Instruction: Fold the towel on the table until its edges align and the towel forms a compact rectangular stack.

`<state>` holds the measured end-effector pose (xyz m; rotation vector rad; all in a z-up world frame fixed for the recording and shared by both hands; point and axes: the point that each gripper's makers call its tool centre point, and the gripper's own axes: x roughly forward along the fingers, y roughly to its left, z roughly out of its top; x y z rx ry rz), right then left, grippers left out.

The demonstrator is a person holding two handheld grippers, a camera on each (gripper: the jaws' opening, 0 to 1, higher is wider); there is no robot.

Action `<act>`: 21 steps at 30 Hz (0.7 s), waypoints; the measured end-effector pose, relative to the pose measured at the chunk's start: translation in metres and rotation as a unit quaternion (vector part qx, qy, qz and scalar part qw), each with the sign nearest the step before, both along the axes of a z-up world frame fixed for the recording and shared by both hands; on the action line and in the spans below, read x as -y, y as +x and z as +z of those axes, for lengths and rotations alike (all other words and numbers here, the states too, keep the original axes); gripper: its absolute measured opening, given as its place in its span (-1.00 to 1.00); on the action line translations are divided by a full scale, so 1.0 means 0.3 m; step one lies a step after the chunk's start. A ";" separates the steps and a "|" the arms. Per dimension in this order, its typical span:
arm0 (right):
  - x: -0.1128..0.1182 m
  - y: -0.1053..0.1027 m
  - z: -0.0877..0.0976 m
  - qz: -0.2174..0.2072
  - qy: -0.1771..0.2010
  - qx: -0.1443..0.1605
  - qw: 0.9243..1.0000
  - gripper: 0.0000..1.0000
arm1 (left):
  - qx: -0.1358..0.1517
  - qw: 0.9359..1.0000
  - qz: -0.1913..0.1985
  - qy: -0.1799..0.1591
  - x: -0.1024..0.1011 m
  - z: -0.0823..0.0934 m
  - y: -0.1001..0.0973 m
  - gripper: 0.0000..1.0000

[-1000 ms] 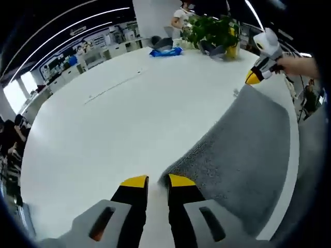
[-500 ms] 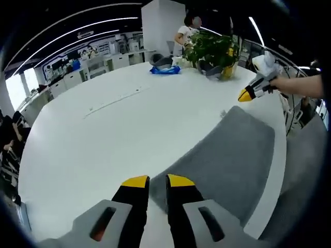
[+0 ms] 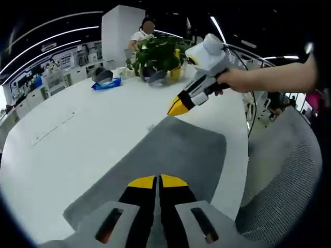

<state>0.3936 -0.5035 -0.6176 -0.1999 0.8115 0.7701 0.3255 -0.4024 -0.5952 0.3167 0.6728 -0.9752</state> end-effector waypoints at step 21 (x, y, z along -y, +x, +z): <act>-0.159 -0.246 -0.124 0.035 0.007 0.061 0.998 -1.00 | 0.099 0.971 -0.173 0.131 0.136 -0.190 -0.219 -0.94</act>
